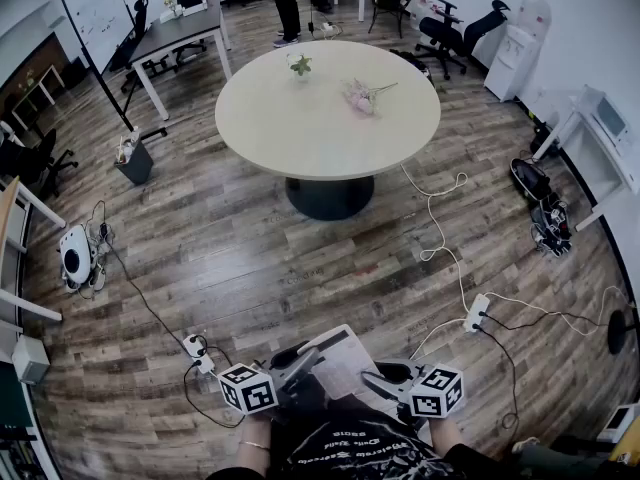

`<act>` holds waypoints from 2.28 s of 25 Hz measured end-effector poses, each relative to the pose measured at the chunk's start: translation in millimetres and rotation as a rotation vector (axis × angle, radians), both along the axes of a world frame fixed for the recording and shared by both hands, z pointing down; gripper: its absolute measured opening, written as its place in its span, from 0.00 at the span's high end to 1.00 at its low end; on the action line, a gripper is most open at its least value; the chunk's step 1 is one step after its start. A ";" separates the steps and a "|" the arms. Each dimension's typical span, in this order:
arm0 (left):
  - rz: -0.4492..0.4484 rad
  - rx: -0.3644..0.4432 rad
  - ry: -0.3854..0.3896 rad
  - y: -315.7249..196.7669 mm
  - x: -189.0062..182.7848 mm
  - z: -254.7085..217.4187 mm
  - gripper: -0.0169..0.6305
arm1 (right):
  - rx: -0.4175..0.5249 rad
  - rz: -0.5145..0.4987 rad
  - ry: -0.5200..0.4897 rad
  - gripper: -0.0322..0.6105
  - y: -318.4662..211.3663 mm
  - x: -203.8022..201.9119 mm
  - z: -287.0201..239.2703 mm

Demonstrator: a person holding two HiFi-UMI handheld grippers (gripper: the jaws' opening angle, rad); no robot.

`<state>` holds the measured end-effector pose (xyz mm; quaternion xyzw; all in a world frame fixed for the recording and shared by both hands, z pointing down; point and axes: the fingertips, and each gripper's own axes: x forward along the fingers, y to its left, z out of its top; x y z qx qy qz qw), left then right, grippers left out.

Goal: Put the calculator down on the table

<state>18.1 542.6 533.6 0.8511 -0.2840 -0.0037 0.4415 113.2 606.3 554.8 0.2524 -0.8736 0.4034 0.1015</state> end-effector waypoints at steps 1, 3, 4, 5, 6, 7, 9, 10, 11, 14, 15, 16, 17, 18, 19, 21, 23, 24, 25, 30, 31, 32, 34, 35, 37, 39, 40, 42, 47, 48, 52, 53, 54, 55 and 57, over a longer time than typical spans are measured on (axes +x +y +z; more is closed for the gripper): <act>0.005 0.008 -0.002 3.1 2.6 -3.1 0.82 | 0.004 0.000 -0.003 0.76 3.4 2.5 -2.7; 0.014 0.021 -0.006 9.0 6.0 -8.1 0.82 | 0.012 0.002 -0.007 0.76 9.9 5.4 -7.1; 0.017 0.025 -0.006 11.6 6.3 -9.5 0.82 | 0.016 0.004 -0.007 0.76 12.8 5.5 -8.5; 0.019 0.027 -0.005 13.7 5.8 -10.3 0.82 | 0.021 0.006 -0.006 0.76 15.2 4.7 -9.4; 0.019 0.028 -0.004 15.2 4.7 -11.0 0.82 | 0.024 0.008 -0.004 0.76 16.9 3.4 -10.0; 0.018 0.030 -0.005 16.4 3.3 -12.5 0.82 | 0.028 0.009 -0.004 0.76 18.1 1.7 -11.0; 0.020 0.039 -0.009 18.1 0.7 -16.6 0.82 | 0.035 0.009 -0.004 0.76 20.0 -1.3 -13.8; 0.023 0.043 -0.011 18.3 -0.3 -18.3 0.82 | 0.038 0.009 -0.002 0.76 20.2 -2.3 -15.2; 0.027 0.046 -0.012 18.0 -1.4 -19.2 0.82 | 0.042 0.009 0.001 0.76 19.8 -3.4 -16.3; 0.029 0.045 -0.009 15.3 -7.0 -19.9 0.82 | 0.045 0.015 0.006 0.76 17.9 -9.6 -17.2; 0.032 0.045 -0.007 14.2 -9.0 -19.7 0.82 | 0.046 0.017 0.008 0.76 17.1 -11.6 -17.0; 0.037 0.047 -0.006 12.9 -10.6 -19.4 0.81 | 0.048 0.020 0.012 0.76 16.1 -13.3 -16.9; 0.042 0.048 -0.006 11.5 -11.7 -19.4 0.81 | 0.049 0.022 0.017 0.76 14.9 -14.6 -16.6; 0.047 0.049 -0.007 9.7 -12.5 -19.4 0.81 | 0.048 0.024 0.020 0.76 13.3 -15.7 -16.2; 0.051 0.048 -0.009 7.3 -13.3 -19.1 0.81 | 0.045 0.027 0.022 0.76 11.1 -16.8 -15.7; 0.058 0.045 -0.015 0.8 -15.8 -17.7 0.82 | 0.036 0.035 0.019 0.75 5.2 -19.9 -15.0; 0.068 0.040 -0.015 -6.3 -20.1 -16.7 0.82 | 0.036 0.044 0.017 0.74 -1.4 -24.4 -15.3; 0.074 0.038 -0.010 -10.2 -22.8 -17.0 0.82 | 0.039 0.050 0.017 0.74 -5.2 -26.9 -16.2; 0.079 0.037 -0.005 -14.5 -25.7 -18.0 0.82 | 0.043 0.057 0.016 0.74 -9.7 -29.8 -17.7; 0.111 0.046 -0.009 -38.8 -40.4 -20.7 0.82 | 0.061 0.106 0.022 0.73 -31.6 -46.8 -19.7; 0.118 0.051 -0.013 -43.1 -42.3 -21.3 0.82 | 0.063 0.116 0.022 0.73 -35.2 -49.2 -19.3; 0.123 0.057 -0.017 -47.1 -44.1 -22.4 0.82 | 0.066 0.123 0.021 0.73 -38.7 -51.5 -19.4; 0.128 0.065 -0.023 -54.9 -48.1 -24.0 0.82 | 0.070 0.133 0.019 0.73 -46.1 -56.2 -20.1; 0.127 0.065 -0.025 -58.4 -50.0 -23.5 0.82 | 0.069 0.137 0.017 0.73 -49.3 -58.3 -19.6; 0.120 0.059 -0.027 -66.0 -52.0 -20.3 0.82 | 0.064 0.139 0.013 0.73 -57.1 -59.7 -16.7; 0.109 0.054 -0.028 -76.4 -51.2 -15.7 0.82 | 0.063 0.128 0.015 0.73 -69.4 -57.7 -12.4; 0.102 0.051 -0.028 -82.6 -50.1 -13.1 0.82 | 0.065 0.119 0.019 0.73 -76.7 -55.9 -9.7; 0.087 0.044 -0.026 -97.5 -46.2 -8.2 0.82 | 0.072 0.103 0.026 0.73 -93.7 -50.3 -4.9; 0.056 0.024 -0.042 -144.3 -28.3 -0.8 0.82 | 0.068 0.053 0.029 0.73 -145.2 -30.9 3.6; 0.053 0.024 -0.052 -155.1 -23.6 0.4 0.82 | 0.067 0.041 0.027 0.73 -156.7 -26.1 6.6; 0.005 0.026 -0.070 -201.0 -4.8 2.9 0.82 | 0.067 -0.008 0.014 0.73 -207.3 -4.7 12.3; -0.012 0.026 -0.070 -212.3 -0.4 2.8 0.82 | 0.067 -0.022 0.012 0.73 -220.2 0.7 12.0; -0.027 0.026 -0.070 -224.0 4.2 2.1 0.82 | 0.067 -0.036 0.011 0.73 -233.4 6.3 11.2; -0.041 0.027 -0.071 -235.8 9.0 1.1 0.82 | 0.068 -0.050 0.011 0.73 -246.7 11.8 10.3; -0.071 0.027 -0.070 -258.6 18.2 1.0 0.82 | 0.068 -0.077 0.010 0.73 -271.9 22.5 9.5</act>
